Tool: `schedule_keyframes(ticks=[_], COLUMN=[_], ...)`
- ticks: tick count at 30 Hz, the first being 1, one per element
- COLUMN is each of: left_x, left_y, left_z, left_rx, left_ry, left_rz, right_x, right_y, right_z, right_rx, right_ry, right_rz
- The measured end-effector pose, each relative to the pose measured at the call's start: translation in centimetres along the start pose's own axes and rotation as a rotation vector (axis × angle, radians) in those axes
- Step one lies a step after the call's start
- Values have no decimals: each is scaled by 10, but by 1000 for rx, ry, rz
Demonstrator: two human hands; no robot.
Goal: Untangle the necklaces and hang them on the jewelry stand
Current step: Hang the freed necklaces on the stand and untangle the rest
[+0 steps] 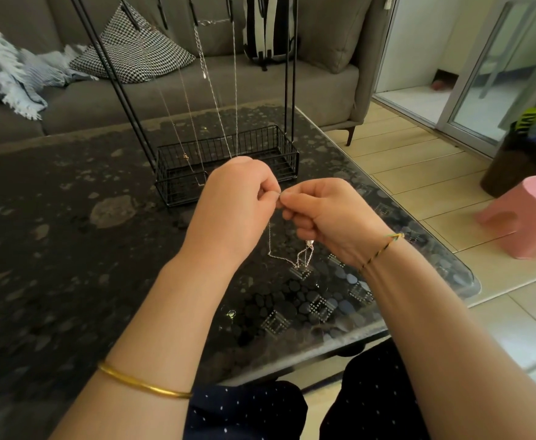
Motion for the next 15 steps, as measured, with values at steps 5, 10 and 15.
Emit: schedule_keyframes(ticks=[5,10,15], left_x=[0,-1,-1], left_y=[3,2,4], left_z=[2,0,-2], left_rx=[-19,-5,-9], left_ry=[20,-2,1], left_rz=[-16,-4,-20], right_x=[0,-1,-3], right_y=[-1,-1,3], right_z=[1,0,5], right_rx=[-15,-27,-87], right_ry=[10,5,54], right_rz=[29,47,40])
Point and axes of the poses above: each hand's wrist, its own x-axis away from the middle knuckle, its own y-axis out of the palm, z = x × y, the point moved 7 cm from there along -x, towards the middle knuckle, and after that the axes turned 8 degrees about y, right-handed, at the moved point
